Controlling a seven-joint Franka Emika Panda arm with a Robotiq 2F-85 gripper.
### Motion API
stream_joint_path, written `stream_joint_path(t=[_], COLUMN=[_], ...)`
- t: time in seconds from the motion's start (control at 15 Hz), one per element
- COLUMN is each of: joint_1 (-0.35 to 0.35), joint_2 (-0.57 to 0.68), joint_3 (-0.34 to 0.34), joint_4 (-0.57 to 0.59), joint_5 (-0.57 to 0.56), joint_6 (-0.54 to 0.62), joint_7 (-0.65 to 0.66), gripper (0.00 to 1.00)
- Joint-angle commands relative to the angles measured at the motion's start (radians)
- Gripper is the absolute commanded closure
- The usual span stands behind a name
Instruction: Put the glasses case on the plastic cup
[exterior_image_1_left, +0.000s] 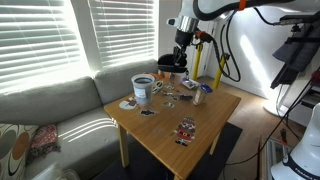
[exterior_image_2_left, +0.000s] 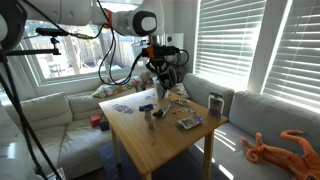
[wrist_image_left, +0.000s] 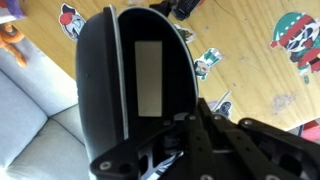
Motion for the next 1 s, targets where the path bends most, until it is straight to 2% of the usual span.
stream_joint_path(t=[0.0,0.27,0.53,0.8,0.93], joint_1=[0.027,0.062,0.097,0.123,0.136], joint_2=[0.047,0.146,0.266,0.327,0.353], joint_3=[0.026,0.072,0.113,0.133,0.136], joint_4=[0.061,0.196,0.371,0.433,0.448], joint_5=[-0.013,-0.051,-0.157,-0.248,-0.298], joint_6=[0.067,0.068,-0.017,-0.052,-0.034], joint_7=[-0.046,-0.113,-0.215,-0.345,-0.411], gripper=[0.99,0.99,0.99,0.99,0.99])
